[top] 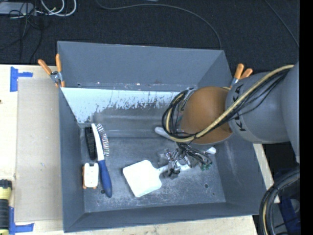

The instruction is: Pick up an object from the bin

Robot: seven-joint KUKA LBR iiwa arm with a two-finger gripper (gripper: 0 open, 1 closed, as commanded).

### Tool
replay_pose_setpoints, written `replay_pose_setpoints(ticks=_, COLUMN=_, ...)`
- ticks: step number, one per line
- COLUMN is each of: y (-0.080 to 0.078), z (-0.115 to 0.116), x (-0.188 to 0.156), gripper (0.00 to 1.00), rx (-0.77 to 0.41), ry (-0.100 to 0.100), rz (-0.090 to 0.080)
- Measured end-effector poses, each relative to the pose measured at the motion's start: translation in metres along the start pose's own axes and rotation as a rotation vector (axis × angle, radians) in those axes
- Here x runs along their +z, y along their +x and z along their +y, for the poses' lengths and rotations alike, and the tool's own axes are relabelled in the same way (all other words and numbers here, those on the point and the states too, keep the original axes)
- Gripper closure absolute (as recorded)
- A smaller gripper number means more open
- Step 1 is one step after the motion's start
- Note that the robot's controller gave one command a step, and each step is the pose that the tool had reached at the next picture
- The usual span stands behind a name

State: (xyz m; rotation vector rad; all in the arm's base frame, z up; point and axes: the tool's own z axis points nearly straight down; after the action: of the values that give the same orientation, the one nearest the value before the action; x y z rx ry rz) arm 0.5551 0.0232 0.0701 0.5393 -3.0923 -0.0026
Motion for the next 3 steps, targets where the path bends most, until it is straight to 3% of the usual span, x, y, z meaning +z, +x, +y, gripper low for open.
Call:
replay_pose_setpoints(ticks=2, y=0.003, z=0.002, x=-0.026, gripper=1.0, rx=0.0, ry=-0.004, rz=0.011)
replay_pose_setpoints(ticks=3, y=0.003, z=0.002, x=-0.05, gripper=1.0, rx=0.001, ry=-0.003, rz=0.009)
